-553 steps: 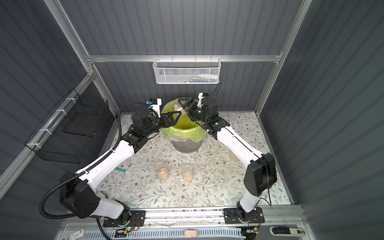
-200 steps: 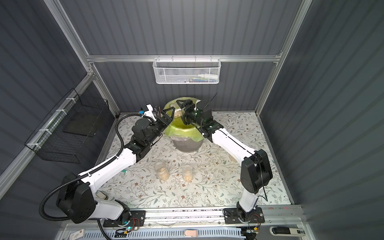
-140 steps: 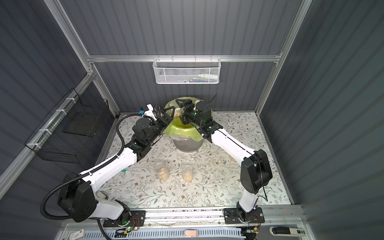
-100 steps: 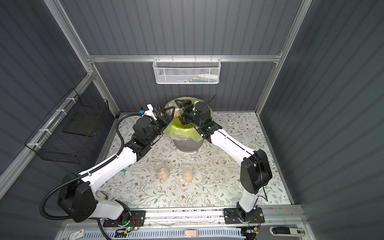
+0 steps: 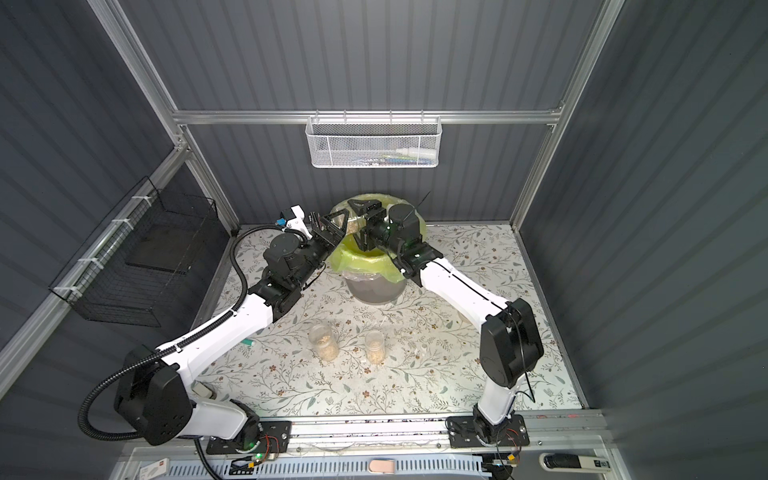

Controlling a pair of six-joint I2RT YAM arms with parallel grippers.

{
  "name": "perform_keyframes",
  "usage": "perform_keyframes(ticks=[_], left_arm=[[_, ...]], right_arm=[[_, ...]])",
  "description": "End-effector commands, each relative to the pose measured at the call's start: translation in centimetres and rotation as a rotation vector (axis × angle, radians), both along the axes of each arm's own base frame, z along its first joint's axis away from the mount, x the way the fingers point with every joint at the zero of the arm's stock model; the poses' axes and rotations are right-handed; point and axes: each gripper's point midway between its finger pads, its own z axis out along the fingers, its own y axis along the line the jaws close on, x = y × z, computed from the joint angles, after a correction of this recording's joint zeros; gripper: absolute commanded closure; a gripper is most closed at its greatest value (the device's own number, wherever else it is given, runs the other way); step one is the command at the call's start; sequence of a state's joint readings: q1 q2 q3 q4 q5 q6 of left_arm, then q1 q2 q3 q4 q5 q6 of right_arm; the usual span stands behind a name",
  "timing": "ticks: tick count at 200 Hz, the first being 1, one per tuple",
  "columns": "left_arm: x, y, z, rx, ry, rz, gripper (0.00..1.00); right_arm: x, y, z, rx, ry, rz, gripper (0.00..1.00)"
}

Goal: Empty expired oatmeal from jars
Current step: Move the trash bin to the center of the board.

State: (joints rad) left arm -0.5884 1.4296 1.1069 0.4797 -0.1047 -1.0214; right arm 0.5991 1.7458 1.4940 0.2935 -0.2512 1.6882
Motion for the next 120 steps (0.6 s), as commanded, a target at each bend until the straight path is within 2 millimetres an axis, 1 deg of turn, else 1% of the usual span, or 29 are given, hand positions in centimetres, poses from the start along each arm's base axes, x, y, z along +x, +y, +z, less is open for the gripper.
perform_keyframes(ticks=[1,24,46,64,120], left_arm=[[-0.1,-0.4,1.5,0.0,-0.071,-0.015,0.0],[-0.3,-0.6,1.8,0.026,-0.085,-0.009,0.0],[-0.2,-0.2,1.7,-0.005,-0.099,0.008,0.0],[-0.2,-0.3,1.5,-0.027,-0.107,0.009,0.0],[0.5,-1.9,0.9,-0.069,-0.132,-0.007,0.0]], right_arm=[[-0.4,0.5,3.3,0.082,-0.066,0.021,0.54],[-0.4,0.7,3.1,0.09,-0.052,0.021,0.53],[-0.4,0.7,3.0,0.11,-0.045,0.022,0.53],[-0.5,0.6,2.9,0.112,-0.038,0.015,0.53],[-0.4,0.8,2.5,0.144,-0.001,0.026,0.53]])
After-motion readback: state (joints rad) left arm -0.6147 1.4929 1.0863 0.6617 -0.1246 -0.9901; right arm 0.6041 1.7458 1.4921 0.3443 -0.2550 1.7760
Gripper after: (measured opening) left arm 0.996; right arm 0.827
